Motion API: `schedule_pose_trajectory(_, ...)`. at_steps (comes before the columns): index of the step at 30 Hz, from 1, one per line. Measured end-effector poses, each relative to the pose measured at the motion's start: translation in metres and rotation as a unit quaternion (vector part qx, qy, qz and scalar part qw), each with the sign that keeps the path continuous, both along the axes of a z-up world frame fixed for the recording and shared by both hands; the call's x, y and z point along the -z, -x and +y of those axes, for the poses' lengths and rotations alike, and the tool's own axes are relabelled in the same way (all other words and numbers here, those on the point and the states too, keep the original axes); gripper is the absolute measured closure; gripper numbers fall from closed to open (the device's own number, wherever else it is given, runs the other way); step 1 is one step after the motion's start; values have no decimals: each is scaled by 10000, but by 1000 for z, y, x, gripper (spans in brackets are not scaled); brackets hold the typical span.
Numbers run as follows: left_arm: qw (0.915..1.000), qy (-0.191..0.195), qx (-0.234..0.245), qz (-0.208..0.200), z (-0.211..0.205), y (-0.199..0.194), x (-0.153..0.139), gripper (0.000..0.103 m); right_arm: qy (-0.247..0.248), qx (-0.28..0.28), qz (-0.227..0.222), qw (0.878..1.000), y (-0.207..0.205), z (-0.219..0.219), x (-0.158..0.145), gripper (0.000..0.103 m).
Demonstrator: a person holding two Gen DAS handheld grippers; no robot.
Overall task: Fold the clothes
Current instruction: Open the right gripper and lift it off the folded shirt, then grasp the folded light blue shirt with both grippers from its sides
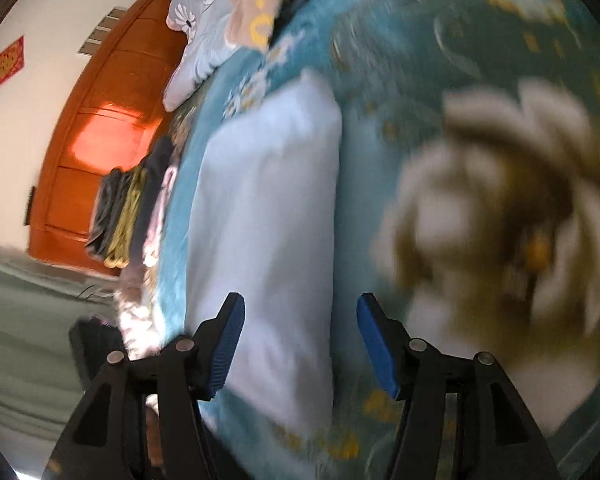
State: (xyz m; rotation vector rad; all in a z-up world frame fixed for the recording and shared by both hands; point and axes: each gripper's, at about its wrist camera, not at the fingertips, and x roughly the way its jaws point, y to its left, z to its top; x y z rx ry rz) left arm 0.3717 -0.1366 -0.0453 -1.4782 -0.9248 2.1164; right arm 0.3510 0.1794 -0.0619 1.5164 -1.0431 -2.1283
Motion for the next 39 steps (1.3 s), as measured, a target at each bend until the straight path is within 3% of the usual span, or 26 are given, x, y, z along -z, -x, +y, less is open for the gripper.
schedule_pose_trajectory(6,9994,-182,-291,-30,-17,-4,-2,75,452,107,-141,9988,-33,-12,12,43)
schedule_pose_trajectory(13,9985,-321,-437,-49,-25,-10,-5,71,831,607,127,9946,-39,-14,15,43)
schedule_pose_trajectory(15,9986,-294,-431,-47,-25,-12,-6,71,927,719,83,9931,-36,-15,18,56)
schedule_pose_trajectory(17,9987,-288,-427,-31,-26,-14,-8,71,1026,823,-87,9913,-33,-15,24,86)
schedule_pose_trajectory(20,9986,-267,-462,-22,-29,-17,-10,71,1161,941,-186,9886,-30,-10,26,92)
schedule_pose_trajectory(24,9983,-259,-519,-62,-32,-18,-9,66,1039,761,278,9913,-23,9,-6,94)
schedule_pose_trajectory(30,9985,-339,-404,-149,-22,-8,-7,58,271,320,372,9984,15,76,-45,94)
schedule_pose_trajectory(34,9979,-515,-280,-292,-7,12,-3,55,9,119,241,9996,38,107,-40,94)
schedule_pose_trajectory(39,9960,-702,-175,-530,15,50,6,41,280,366,45,9989,37,129,-18,87)
